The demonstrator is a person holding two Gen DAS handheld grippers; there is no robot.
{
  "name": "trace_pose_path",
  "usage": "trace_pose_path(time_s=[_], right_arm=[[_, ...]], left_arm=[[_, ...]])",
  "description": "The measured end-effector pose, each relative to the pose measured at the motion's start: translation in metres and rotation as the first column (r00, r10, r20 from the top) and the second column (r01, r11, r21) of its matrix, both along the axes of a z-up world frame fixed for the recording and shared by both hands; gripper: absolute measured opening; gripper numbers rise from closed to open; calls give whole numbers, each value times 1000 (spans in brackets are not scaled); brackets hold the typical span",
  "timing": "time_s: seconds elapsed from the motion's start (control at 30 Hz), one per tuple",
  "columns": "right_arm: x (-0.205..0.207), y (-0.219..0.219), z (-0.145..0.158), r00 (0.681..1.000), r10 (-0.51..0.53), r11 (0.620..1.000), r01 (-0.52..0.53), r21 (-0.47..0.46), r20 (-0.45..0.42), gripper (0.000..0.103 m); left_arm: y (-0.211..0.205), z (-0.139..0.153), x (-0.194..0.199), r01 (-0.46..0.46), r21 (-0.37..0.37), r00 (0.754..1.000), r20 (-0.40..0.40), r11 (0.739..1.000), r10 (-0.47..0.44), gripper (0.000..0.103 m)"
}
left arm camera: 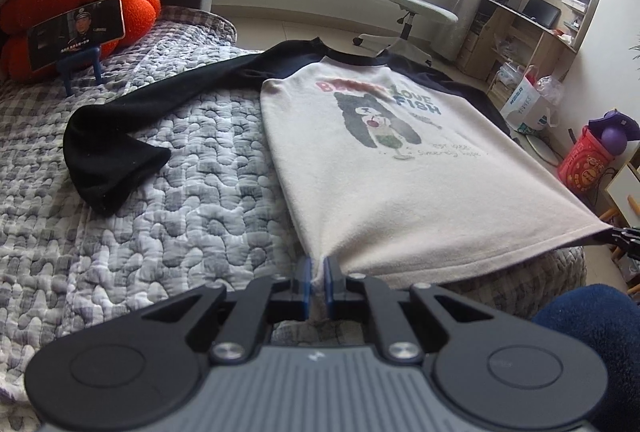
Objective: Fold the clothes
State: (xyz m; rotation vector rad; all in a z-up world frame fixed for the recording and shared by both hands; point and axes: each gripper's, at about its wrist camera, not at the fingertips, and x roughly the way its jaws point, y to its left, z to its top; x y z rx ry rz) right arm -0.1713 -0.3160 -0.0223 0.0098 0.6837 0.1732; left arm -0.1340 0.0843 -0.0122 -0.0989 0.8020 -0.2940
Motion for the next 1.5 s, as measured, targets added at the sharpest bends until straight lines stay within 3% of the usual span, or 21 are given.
trace_pose_path(time_s=[0.23, 0.37, 0.5, 0.63, 0.7, 0.77, 0.87, 1.03, 1.17, 1.3, 1.43, 1.5], right_arm=[[9, 4, -28, 998, -4, 998, 0, -56, -70, 5], [0, 1, -13, 1000, 6, 1000, -7, -28, -26, 5], [4, -4, -11, 1000, 6, 999, -7, -46, -29, 5], [13, -4, -27, 996, -7, 999, 3, -39, -91, 7], [13, -4, -31, 994, -6, 1000, 3, -28, -110, 11], [8, -5, -29, 994, 13, 1000, -15, -22, -109, 15], [2, -13, -21, 995, 12, 1000, -12, -2, -101, 16], [7, -25, -5, 997, -30, 997, 35, 68, -69, 16], [18, -11, 4, 999, -12, 998, 15, 59, -50, 16], [31, 6, 19, 1000, 13, 997, -12, 82, -8, 17], [34, 17, 32, 999, 38, 994, -41, 104, 37, 45], [36, 22, 39, 997, 49, 992, -56, 114, 58, 45]], left_arm=[[-11, -11, 0, 33, 74, 999, -35, 997, -31, 7], [-1, -1, -5, 50, -4, 999, -12, 999, -50, 7], [-10, -6, -5, 84, 74, 996, -20, 994, -83, 7], [-13, -8, -4, 109, 78, 994, -38, 991, -107, 9], [-6, -8, -2, 81, 56, 996, -46, 995, -78, 13], [0, -7, -1, 51, 33, 998, -50, 998, -49, 29], [3, -6, 3, 28, 6, 998, -54, 1000, -28, 44], [5, -10, 16, -15, -16, 997, -79, 1000, 14, 48], [9, -17, 25, -44, -55, 992, -119, 997, 38, 49], [1, -23, 28, -25, -49, 990, -138, 998, 18, 49], [2, -24, 29, -34, -54, 990, -140, 998, 26, 49], [2, -25, 31, -35, -59, 989, -146, 998, 26, 49]])
